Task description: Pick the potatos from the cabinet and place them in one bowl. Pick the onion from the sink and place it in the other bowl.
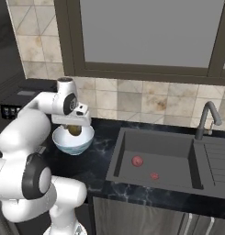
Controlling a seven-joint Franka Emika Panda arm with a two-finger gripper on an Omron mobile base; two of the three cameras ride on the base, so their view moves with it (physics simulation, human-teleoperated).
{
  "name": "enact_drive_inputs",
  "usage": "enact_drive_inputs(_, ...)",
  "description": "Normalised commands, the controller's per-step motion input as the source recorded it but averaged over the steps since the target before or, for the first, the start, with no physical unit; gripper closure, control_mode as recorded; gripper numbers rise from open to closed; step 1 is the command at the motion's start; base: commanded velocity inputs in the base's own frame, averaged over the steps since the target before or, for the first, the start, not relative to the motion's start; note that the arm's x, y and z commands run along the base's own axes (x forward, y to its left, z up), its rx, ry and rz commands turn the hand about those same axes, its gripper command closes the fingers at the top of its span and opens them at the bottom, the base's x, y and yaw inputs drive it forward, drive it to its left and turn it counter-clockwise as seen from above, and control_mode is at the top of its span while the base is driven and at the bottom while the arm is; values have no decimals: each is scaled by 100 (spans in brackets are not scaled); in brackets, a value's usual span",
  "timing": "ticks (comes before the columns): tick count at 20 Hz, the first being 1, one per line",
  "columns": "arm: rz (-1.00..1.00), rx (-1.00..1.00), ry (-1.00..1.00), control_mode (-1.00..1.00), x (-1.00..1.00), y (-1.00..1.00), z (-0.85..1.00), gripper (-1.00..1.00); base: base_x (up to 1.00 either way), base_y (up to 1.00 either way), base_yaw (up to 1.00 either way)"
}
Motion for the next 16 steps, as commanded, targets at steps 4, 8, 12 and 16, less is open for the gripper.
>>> enact_drive_inputs(4,0,0,1,-100,27,7,-31,100,0,0,0)
enact_drive_inputs(8,0,0,0,-100,18,0,-34,100,0,0,0)
enact_drive_inputs(12,0,0,0,-100,17,0,-36,100,0,0,0)
enact_drive_inputs(16,0,0,0,-100,9,6,-36,100,0,0,0)
